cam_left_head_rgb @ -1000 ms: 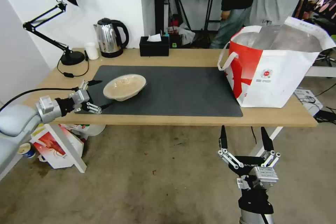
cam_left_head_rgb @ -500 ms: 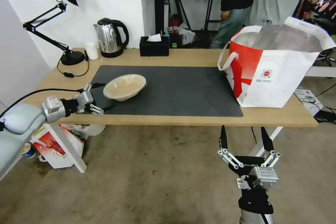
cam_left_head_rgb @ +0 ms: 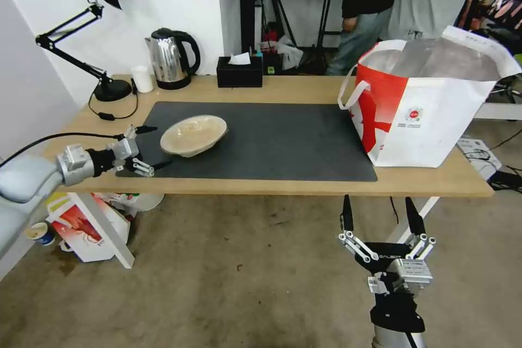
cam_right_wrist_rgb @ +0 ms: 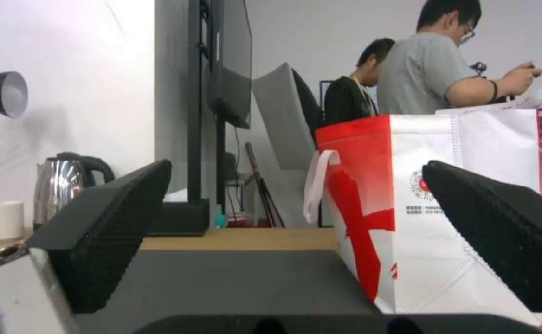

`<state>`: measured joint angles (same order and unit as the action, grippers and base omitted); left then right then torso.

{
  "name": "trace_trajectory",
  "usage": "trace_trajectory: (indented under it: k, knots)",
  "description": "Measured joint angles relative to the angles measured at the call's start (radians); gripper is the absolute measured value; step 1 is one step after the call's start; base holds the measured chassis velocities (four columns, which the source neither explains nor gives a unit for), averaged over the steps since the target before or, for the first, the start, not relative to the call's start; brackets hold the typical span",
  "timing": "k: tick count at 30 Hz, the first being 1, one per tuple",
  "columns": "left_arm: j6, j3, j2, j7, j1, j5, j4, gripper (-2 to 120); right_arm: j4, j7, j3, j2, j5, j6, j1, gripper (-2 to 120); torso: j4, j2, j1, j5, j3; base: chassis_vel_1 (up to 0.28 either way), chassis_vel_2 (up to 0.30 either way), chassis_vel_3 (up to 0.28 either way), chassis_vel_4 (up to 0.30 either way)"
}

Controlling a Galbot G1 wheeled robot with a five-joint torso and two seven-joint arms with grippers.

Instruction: Pick up the trash from the table and place it into the takeout bag.

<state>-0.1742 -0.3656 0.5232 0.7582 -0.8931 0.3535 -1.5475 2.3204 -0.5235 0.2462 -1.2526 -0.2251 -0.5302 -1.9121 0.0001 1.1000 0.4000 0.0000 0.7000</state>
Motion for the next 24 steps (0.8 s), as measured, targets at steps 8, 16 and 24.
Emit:
trace_trajectory:
  k: [8, 16, 24]
  knots:
    - [0.001, -0.001, 0.000, 0.007, 0.002, -0.014, 0.014, 100, 0.000, 0.000, 0.000, 0.000, 0.000, 0.000, 0.000, 100, 0.0000, 0.000, 0.000, -0.0001, 0.000, 0.000, 0.000, 0.000, 0.000]
    - [0.003, 0.028, 0.008, 0.009, 0.029, -0.023, 0.016, 100, 0.000, 0.000, 0.000, 0.000, 0.000, 0.000, 0.000, 100, -0.0002, 0.000, 0.000, -0.0001, 0.000, 0.000, 0.000, 0.000, 0.000]
    - [0.012, 0.052, 0.005, 0.014, 0.060, -0.028, 0.019, 100, 0.000, 0.000, 0.000, 0.000, 0.000, 0.000, 0.000, 100, -0.0003, 0.000, 0.000, -0.0001, 0.000, 0.000, 0.000, 0.000, 0.000]
